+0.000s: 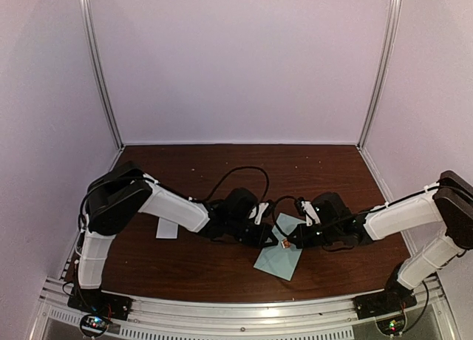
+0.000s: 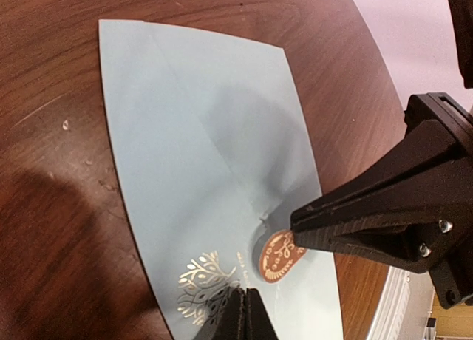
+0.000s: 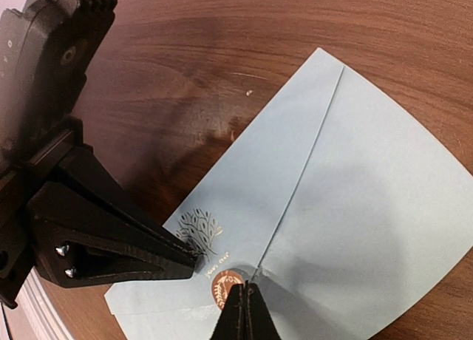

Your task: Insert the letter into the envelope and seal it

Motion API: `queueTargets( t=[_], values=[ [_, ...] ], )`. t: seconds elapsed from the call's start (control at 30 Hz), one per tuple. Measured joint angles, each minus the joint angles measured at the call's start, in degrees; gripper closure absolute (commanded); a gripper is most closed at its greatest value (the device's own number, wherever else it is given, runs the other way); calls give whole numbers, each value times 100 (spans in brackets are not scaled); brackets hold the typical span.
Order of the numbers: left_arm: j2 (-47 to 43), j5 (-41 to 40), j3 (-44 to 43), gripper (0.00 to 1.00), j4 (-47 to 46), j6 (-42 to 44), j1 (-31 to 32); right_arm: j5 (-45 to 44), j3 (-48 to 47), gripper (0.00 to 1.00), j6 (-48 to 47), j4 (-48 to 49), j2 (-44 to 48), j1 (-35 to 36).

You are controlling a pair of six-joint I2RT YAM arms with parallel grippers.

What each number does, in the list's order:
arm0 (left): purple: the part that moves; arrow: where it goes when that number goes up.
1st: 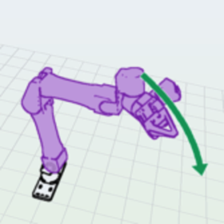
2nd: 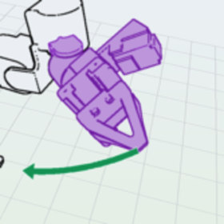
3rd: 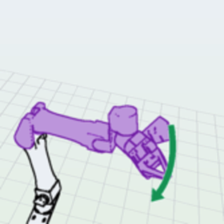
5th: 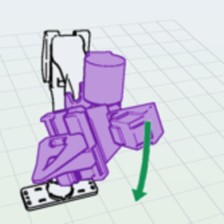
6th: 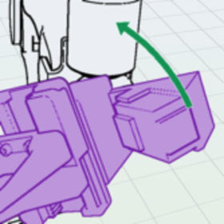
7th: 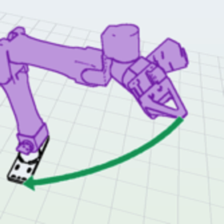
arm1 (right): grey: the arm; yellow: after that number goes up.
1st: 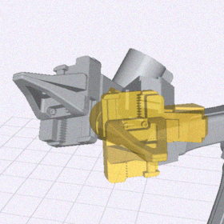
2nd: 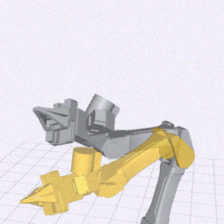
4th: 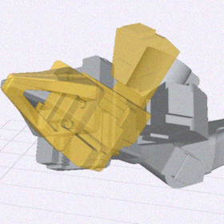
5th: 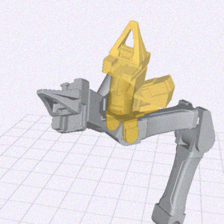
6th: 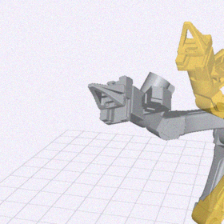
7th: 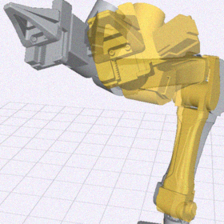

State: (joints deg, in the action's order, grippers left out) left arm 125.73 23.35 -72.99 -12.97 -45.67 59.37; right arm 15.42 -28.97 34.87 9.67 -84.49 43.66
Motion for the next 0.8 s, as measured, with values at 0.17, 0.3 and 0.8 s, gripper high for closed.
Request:
queueTargets(
  t=[0.17,0.3,0.8],
  values=[
    [31,0,-118,100,109,28,0,-2,-2,100,-2,0,-20,0],
    [57,-2,-208,100,140,42,0,-2,-2,100,-7,0,-31,-2],
    [70,-48,-378,100,317,98,61,-11,-2,100,-4,-4,-33,-2]
  ],
)
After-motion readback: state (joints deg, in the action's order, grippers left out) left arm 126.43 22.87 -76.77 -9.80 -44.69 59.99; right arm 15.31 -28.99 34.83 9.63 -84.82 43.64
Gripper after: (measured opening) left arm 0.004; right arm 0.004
